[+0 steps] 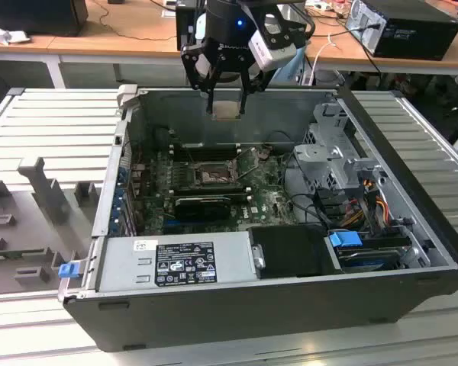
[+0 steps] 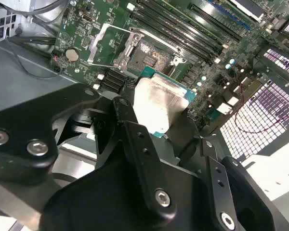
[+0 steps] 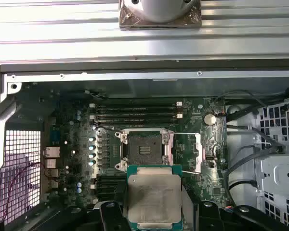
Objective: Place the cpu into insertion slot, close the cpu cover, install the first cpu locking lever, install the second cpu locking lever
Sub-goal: 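Place the cpu into insertion slot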
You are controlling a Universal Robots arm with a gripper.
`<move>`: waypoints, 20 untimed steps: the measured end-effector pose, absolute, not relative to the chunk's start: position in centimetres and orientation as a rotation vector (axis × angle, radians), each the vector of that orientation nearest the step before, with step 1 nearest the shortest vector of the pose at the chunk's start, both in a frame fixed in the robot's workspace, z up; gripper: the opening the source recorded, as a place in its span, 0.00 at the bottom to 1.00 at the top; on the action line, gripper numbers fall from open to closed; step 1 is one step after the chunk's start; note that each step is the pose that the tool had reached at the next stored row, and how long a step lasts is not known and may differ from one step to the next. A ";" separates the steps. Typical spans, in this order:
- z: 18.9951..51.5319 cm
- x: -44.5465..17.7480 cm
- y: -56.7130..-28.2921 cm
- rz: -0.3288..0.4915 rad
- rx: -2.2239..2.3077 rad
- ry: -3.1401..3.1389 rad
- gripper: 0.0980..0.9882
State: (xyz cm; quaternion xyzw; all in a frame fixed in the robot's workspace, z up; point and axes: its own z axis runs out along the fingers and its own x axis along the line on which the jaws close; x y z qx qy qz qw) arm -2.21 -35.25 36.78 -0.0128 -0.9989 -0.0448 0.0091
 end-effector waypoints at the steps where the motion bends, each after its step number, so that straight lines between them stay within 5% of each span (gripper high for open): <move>1: 36.8 -2.2 -35.2 -0.140 -0.045 -3.120 0.49; 20: 36.4 -2.2 -35.4 -0.142 -0.236 -3.116 0.49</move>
